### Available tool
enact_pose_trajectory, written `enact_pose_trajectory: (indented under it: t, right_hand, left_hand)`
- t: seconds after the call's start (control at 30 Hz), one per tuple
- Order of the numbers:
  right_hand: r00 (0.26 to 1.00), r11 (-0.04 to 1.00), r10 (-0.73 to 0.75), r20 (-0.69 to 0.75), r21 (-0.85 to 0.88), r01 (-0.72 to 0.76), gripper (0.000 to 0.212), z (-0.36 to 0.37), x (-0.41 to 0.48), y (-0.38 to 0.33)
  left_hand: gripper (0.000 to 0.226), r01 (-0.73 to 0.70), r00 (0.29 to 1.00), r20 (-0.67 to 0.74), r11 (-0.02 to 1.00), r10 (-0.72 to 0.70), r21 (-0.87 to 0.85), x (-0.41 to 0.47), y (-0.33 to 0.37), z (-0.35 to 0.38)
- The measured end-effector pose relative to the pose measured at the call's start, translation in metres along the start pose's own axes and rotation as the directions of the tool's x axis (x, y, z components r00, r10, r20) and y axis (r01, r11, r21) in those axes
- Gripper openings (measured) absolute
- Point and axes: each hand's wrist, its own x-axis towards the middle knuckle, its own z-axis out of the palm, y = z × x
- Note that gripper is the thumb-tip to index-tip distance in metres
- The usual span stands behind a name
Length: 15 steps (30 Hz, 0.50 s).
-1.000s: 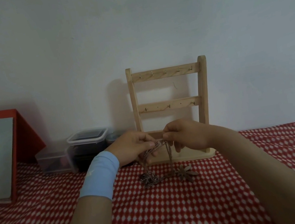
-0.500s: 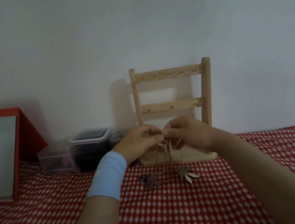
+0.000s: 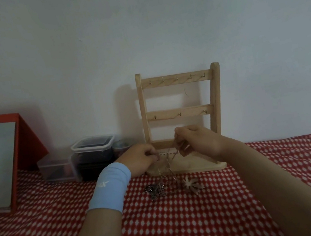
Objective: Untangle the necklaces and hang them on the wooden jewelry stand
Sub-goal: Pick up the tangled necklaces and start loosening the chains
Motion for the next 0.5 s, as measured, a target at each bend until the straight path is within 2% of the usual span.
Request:
enact_pose_trajectory:
  t: [0.07, 0.1, 0.17, 0.2, 0.27, 0.33, 0.43, 0.5]
  right_hand:
    - [1.0, 0.995, -0.017, -0.024, 0.102, 0.02, 0.049, -0.001, 0.001, 0.0]
    - [0.999, 0.988, -0.023, -0.026, 0.155, 0.026, 0.047, -0.001, 0.001, 0.0]
    - [0.999, 0.972, -0.047, -0.022, 0.23, 0.051, 0.04, 0.0, 0.001, -0.001]
    - [0.997, 0.967, -0.067, -0.024, 0.246, 0.071, 0.039, 0.001, 0.001, -0.002]
    - [0.994, 0.962, -0.108, -0.024, 0.251, 0.111, 0.039, 0.001, 0.003, -0.002]
    - [0.993, 0.961, -0.117, -0.026, 0.249, 0.12, 0.04, 0.0, 0.003, -0.003]
    - [0.981, 0.982, -0.172, -0.086, 0.061, 0.178, 0.032, -0.003, 0.0, -0.005]
    - [0.966, 0.965, -0.232, -0.112, -0.152, 0.214, 0.029, -0.009, 0.0, -0.005]
  left_hand:
    - [0.014, -0.02, 0.999, 0.029, 0.996, 0.023, -0.087, -0.002, 0.006, 0.0]
    - [0.019, -0.04, 0.997, 0.051, 0.979, 0.051, -0.198, -0.003, 0.012, -0.001]
    - [0.023, -0.042, 0.99, 0.099, 0.871, 0.104, -0.489, -0.005, 0.024, 0.0]
    - [0.021, -0.044, 0.986, 0.106, 0.813, 0.129, -0.58, -0.005, 0.028, 0.001]
    - [0.018, -0.064, 0.981, 0.103, 0.779, 0.163, -0.624, -0.006, 0.034, 0.004]
    - [0.018, -0.046, 0.968, 0.183, 0.842, 0.17, -0.537, -0.008, 0.035, 0.006]
    - [0.022, -0.019, 0.932, 0.352, 0.981, 0.088, -0.194, -0.011, 0.03, 0.001]
    - [0.028, -0.025, 0.965, 0.262, 1.0, 0.027, -0.01, -0.01, 0.026, -0.005]
